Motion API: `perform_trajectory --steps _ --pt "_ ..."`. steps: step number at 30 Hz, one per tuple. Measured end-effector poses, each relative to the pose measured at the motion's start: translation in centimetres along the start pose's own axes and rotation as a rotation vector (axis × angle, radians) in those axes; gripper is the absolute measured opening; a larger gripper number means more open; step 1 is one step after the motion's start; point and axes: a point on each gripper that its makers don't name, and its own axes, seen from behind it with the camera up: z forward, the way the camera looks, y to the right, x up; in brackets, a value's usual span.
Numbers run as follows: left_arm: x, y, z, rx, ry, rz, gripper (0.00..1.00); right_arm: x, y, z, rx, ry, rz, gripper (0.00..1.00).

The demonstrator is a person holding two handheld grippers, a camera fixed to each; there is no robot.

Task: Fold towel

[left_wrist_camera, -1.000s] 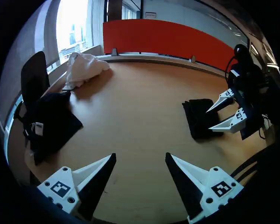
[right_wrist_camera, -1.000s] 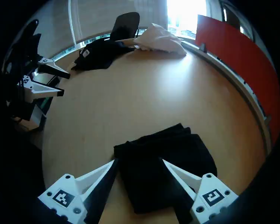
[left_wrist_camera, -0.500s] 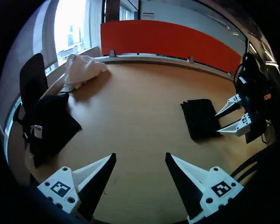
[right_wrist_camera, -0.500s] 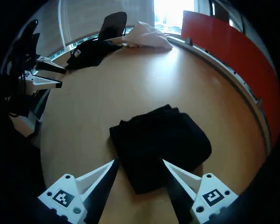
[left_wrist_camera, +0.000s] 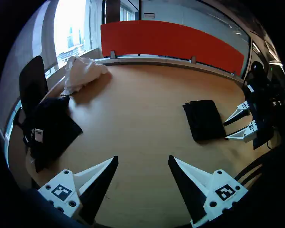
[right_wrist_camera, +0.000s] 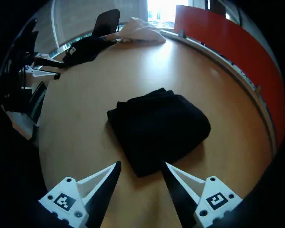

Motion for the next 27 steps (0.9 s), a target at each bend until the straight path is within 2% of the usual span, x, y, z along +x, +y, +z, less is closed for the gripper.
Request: perform_trajectory --steps 5,7,18,23,27 --pt "-0.1 0.1 0.0 -0.001 0.0 -0.002 0.98 -0.9 -0.2 0.2 -0.01 -0.013 0.011 0.8" --pt "-0.1 0.1 0.0 -0.002 0.0 0.0 0.98 -1.2 0.0 0.4 -0.019 -0.018 0.02 0.77" --pt "-0.2 0.1 0.0 -0.002 -0.001 0.0 0.98 -1.9 0.0 0.9 -0.056 -0.023 0.09 0.44" --pt "-0.2 0.1 0.0 -0.002 -0.002 0.003 0.98 -2.1 0.2 1.1 -0.07 -0.018 0.104 0.32" --pt "-0.3 0.1 0.0 -0.002 -0.004 0.003 0.98 -2.2 0.3 1.1 -0.073 -0.016 0.115 0.19"
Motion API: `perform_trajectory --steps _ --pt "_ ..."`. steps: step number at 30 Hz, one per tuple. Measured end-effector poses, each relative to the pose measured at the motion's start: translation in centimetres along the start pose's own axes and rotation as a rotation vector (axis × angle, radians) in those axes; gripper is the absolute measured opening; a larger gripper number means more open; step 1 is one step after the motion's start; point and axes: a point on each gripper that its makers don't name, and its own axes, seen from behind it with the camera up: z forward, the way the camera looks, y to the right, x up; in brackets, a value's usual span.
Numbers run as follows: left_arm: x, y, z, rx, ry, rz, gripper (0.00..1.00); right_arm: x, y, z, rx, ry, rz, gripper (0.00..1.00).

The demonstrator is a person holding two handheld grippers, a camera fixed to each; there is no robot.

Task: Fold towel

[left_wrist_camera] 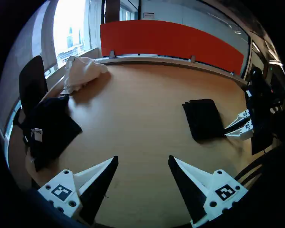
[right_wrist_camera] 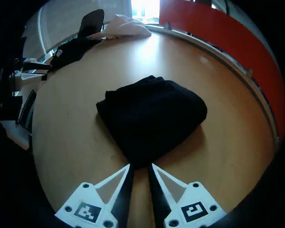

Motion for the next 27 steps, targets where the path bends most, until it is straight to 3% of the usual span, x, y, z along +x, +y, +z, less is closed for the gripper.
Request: perform_trajectory --steps 4,14,27 --pt "-0.1 0.0 0.0 0.0 -0.001 -0.002 0.98 0.0 0.2 -0.1 -0.009 0.006 0.009 0.08" --pt "0.0 0.2 0.3 -0.011 0.0 0.0 0.98 1.9 1.3 -1.2 -0.033 0.038 0.006 0.05" --pt "1.5 0.3 0.3 -0.019 0.028 0.016 0.98 11.3 3.9 -5.3 -0.089 0.17 -0.088 0.05"
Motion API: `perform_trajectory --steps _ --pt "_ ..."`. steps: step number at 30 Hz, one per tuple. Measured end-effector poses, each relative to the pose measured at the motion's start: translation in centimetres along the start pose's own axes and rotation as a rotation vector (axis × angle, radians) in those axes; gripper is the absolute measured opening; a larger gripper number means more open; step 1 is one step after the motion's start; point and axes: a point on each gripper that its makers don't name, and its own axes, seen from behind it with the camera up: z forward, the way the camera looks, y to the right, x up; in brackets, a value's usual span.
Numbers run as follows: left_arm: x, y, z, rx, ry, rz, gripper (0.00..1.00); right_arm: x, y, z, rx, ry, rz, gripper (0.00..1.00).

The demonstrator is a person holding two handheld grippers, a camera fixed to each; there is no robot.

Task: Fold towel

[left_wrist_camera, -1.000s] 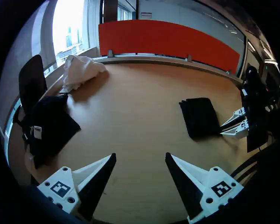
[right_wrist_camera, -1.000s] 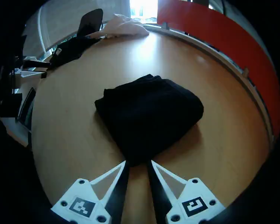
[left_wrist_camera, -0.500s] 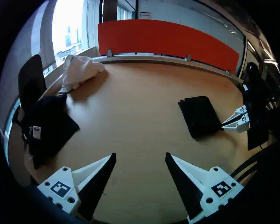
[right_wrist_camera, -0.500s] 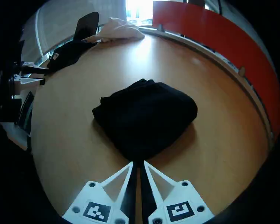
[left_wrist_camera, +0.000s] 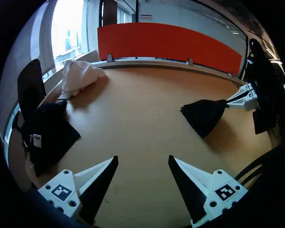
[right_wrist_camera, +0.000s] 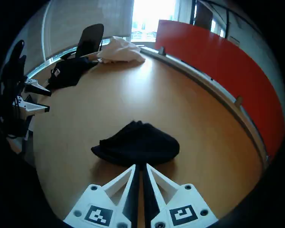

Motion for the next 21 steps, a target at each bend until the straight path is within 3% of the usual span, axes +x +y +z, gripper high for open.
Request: perform_trajectory --steps 11,21 --pt "1.7 0.5 0.0 -0.013 0.033 0.011 0.98 7.7 3.0 -3.7 -0.057 0.119 -0.047 0.05" --pt "2.4 1.1 0.0 -0.032 0.045 0.019 0.98 7.2 5.4 -6.2 -0.104 0.121 -0.033 0.05"
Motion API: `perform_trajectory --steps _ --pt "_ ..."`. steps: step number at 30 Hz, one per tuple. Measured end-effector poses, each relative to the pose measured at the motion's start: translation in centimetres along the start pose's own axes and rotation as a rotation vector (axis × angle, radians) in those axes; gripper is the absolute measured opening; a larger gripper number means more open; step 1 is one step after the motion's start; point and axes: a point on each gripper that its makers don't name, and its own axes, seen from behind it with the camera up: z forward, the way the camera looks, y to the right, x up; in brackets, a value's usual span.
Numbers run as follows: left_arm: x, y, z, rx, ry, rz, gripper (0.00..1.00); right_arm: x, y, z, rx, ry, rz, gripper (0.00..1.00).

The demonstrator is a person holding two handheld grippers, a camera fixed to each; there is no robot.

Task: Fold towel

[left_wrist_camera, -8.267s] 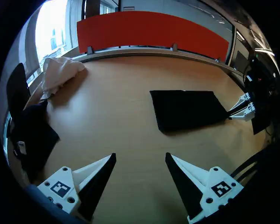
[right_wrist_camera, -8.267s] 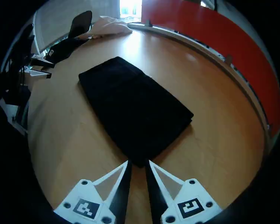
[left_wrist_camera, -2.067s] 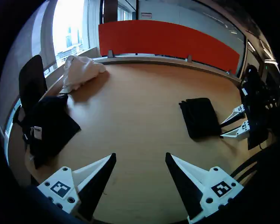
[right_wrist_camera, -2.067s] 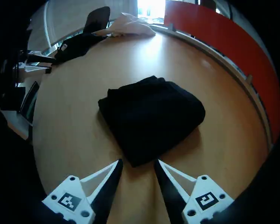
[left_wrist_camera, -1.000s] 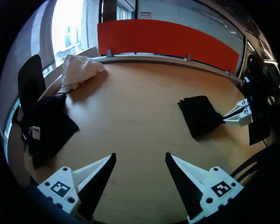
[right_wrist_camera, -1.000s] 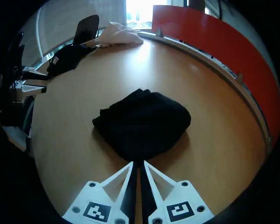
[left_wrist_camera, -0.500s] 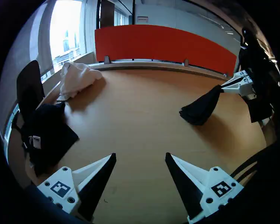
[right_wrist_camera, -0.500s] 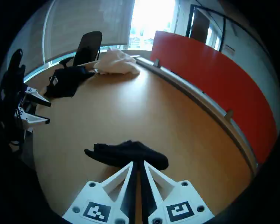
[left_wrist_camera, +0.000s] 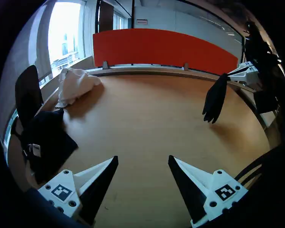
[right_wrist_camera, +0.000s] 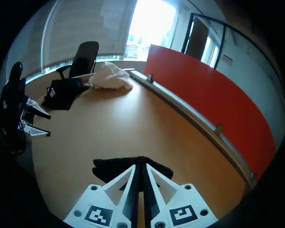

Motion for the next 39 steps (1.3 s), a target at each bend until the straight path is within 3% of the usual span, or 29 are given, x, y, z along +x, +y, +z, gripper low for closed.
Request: perform_trajectory --steps 11,30,39 --pt "0.6 0.3 0.4 -0.013 0.001 0.016 0.98 -2.7 4.5 -3.3 -0.043 -0.023 0.059 0.05" --pt "1.3 1.7 1.5 -0.027 -0.015 0.043 0.98 -10.6 13.6 -9.9 -0.145 -0.112 0.131 0.05" --pt "1.2 1.9 1.8 -0.024 -0.026 0.041 0.98 -14.1 17.2 -12.1 -0.191 -0.159 0.159 0.05"
